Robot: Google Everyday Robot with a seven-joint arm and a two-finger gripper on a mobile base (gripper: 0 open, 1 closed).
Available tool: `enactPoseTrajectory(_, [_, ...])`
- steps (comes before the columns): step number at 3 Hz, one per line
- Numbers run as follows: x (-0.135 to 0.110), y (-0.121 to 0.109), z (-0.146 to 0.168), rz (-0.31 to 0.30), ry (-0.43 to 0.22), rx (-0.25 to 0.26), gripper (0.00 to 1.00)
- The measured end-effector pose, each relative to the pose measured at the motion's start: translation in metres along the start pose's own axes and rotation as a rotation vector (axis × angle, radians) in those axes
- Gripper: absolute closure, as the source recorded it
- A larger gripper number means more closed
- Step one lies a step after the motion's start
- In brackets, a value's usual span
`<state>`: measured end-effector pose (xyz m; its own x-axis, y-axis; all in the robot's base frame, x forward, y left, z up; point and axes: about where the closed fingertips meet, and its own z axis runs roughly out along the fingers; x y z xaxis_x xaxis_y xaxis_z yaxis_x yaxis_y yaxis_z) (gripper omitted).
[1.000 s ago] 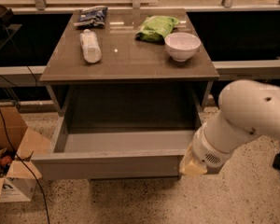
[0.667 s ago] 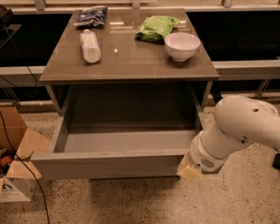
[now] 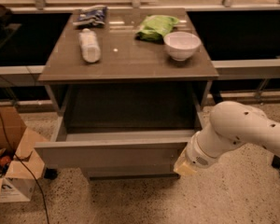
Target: Close top drawer
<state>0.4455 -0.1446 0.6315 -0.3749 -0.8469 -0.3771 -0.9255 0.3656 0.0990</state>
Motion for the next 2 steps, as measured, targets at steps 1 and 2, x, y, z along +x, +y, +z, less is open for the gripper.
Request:
enactPoseTrajectory(1, [-0.0069, -0.0289, 0.0131, -0.006, -0.017, 0.013, 1.0])
enactPoseTrajectory(2, [-0.007, -0.0289, 0.0131, -0.006, -0.017, 0.013, 1.0])
